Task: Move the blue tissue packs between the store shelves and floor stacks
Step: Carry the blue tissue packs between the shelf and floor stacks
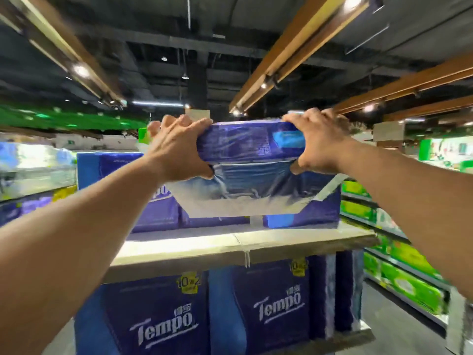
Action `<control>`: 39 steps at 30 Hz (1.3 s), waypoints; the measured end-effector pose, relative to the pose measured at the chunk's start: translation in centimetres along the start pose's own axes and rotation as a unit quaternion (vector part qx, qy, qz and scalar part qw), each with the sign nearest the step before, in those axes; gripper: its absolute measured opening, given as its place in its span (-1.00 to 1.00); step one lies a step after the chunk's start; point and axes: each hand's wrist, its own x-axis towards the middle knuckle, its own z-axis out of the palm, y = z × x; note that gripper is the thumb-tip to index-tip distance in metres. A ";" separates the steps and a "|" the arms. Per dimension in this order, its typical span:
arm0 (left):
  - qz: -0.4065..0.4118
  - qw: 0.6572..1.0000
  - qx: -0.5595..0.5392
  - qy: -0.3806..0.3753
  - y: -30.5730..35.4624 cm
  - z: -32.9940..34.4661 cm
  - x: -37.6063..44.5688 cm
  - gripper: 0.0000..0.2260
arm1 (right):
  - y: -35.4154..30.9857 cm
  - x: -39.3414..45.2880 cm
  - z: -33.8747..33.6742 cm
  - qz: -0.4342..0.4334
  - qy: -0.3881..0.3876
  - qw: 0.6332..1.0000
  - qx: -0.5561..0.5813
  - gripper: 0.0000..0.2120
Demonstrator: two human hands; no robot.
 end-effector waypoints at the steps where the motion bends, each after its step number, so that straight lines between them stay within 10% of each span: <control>1: -0.008 1.000 0.015 -0.005 -0.4 0.8 0.1 -0.03 | -0.1 0.9 1.5 -0.012 -0.008 1.000 0.019 0.10; 23: -0.035 0.983 0.060 -0.169 -11.7 19.1 14.2 0.19 | -2.5 21.0 20.4 0.045 -0.185 0.969 0.158 0.07; 29: -0.053 0.981 0.117 -0.149 -13.7 23.5 15.9 -0.33 | -6.6 24.0 25.7 0.053 -0.118 0.991 0.038 -0.21; 39: -0.013 0.979 0.152 -0.133 -16.2 28.0 17.6 0.06 | -6.2 27.9 29.3 0.060 -0.132 0.985 0.097 -0.10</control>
